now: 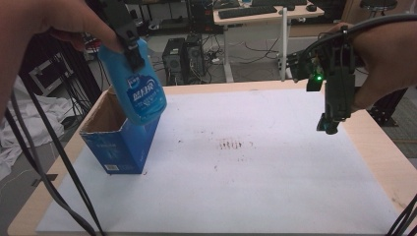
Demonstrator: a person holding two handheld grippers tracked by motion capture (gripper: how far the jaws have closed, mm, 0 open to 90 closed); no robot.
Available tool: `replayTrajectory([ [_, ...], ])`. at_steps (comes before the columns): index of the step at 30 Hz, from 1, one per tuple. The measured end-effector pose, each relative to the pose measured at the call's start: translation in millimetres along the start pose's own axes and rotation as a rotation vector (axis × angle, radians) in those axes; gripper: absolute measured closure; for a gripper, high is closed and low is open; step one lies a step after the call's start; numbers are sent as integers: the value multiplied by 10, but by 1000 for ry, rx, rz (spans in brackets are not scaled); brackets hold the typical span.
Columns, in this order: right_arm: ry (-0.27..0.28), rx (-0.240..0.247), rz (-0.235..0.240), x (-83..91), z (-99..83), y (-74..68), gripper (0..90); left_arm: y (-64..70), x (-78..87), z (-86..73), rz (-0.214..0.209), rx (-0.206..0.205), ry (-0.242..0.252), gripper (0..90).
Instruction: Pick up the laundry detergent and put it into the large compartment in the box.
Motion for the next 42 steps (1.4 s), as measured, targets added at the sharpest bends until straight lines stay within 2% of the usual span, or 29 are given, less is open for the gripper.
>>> replayTrajectory([
  [3, 0, 0, 1, -5, 3, 7, 7, -67, 54, -39, 3, 22, 5, 371],
  [4, -1, 2, 3, -4, 5, 16, 7, -168, 105, -90, 9, 46, 6, 371],
  [6, 3, 6, 2, -5, 6, 27, 7, -215, 121, -112, 11, 57, 2, 371],
  [7, 1, 0, 4, -7, 7, 26, 7, -311, 147, -158, 11, 79, -3, 371],
  [8, -3, 0, 4, -9, 6, 27, 7, -311, 147, -158, 11, 79, -3, 371],
  [9, -5, -7, 5, -13, 7, 23, 7, -398, 176, -206, 10, 105, 2, 371],
  [10, -5, -7, 5, -13, 7, 23, 7, -398, 176, -206, 10, 105, 2, 371],
  [11, -7, -9, 6, -20, 5, 28, 7, -483, 216, -251, 9, 129, 12, 371],
  [16, -14, -10, 10, -25, 3, 47, 7, -610, 264, -316, 17, 152, 19, 370],
  [20, -14, -21, 12, -32, 6, 63, 7, -722, 213, -343, 19, 163, 7, 371],
  [25, -20, -26, 13, -47, 23, 74, 7, -838, 59, -346, 27, 150, -15, 371],
  [31, -24, -19, 12, -54, 40, 82, 7, -921, -93, -361, 23, 105, -15, 370],
  [33, -22, -22, 10, -59, 48, 79, 7, -985, -196, -379, 24, 87, -29, 370],
  [36, -22, -22, 12, -65, 59, 81, 7, -1030, -274, -389, 26, 80, -39, 370],
  [37, -23, -17, 11, -65, 67, 83, 7, -1068, -352, -399, 30, 61, -49, 370],
  [38, -23, -17, 11, -65, 67, 83, 7, -1068, -352, -399, 30, 61, -49, 370],
  [42, -21, -15, 10, -69, 75, 80, 7, -1125, -531, -416, 39, 28, -72, 370],
])
Point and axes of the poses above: each handheld gripper's, and its own axes: x roughly backward along the jaws, z roughly out of its top, y roughly to its right, the point moved 3 cm from there along -x, roughly forward along the jaws, and after that the axes turned 12 degrees about -z, right-handed, at the moved point
